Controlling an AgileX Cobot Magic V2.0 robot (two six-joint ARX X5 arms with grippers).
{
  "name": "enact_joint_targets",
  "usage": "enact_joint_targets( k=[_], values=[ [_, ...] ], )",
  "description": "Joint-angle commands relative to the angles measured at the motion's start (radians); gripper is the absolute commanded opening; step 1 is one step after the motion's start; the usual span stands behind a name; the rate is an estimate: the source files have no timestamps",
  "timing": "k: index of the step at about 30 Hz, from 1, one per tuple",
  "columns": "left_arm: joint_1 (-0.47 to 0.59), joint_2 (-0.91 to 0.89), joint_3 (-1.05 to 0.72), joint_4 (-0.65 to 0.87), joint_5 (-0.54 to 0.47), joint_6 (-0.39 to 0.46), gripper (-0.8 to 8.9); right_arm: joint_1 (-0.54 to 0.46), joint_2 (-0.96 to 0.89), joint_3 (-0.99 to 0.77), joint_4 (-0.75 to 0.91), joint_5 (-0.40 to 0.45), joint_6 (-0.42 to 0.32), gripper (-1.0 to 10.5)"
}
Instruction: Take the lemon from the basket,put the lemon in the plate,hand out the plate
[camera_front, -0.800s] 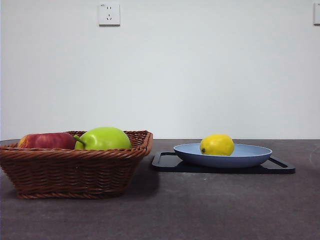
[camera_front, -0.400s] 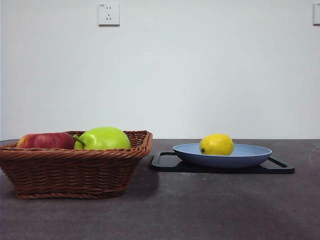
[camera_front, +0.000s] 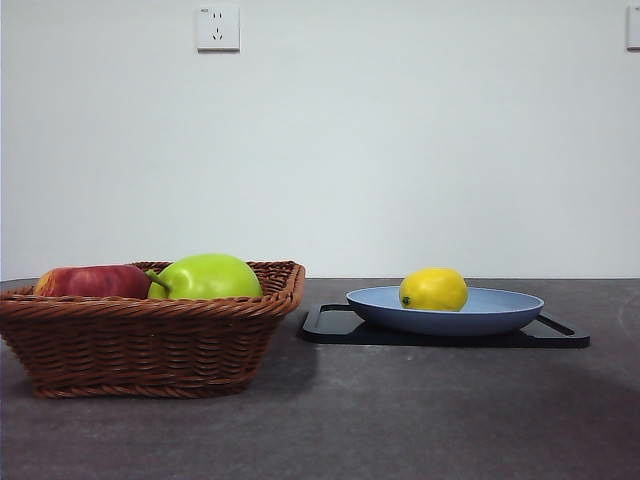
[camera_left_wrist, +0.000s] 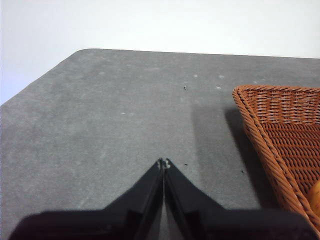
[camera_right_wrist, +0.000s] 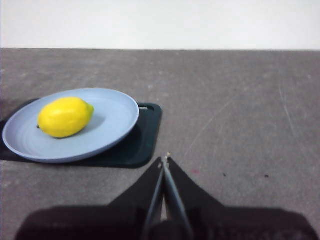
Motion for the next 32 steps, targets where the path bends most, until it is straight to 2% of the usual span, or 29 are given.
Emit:
enact_joint_targets(
  k=[1, 7, 13, 32],
  values=[
    [0.003, -0.004, -0.011, 0.012, -0.003, -0.005, 0.08, -0.004, -0.022, -0.018, 0.016, -0.018, 0.017, 0.0],
    [0.003, -0.004, -0.011, 0.011, -0.003, -0.005, 0.08, -0.029, -0.055, -0.043, 0.01, -0.037, 0.027, 0.0],
    [0.003, -0.004, -0.011, 0.012, -0.003, -0.005, 0.08, -0.064, -0.078, -0.058, -0.019, -0.111, 0.028, 0.0],
    [0.003, -0.004, -0.011, 0.012, -0.003, -0.005, 0.08, -0.067, -0.077, -0.057, -0.007, -0.095, 0.04, 0.0]
  ],
)
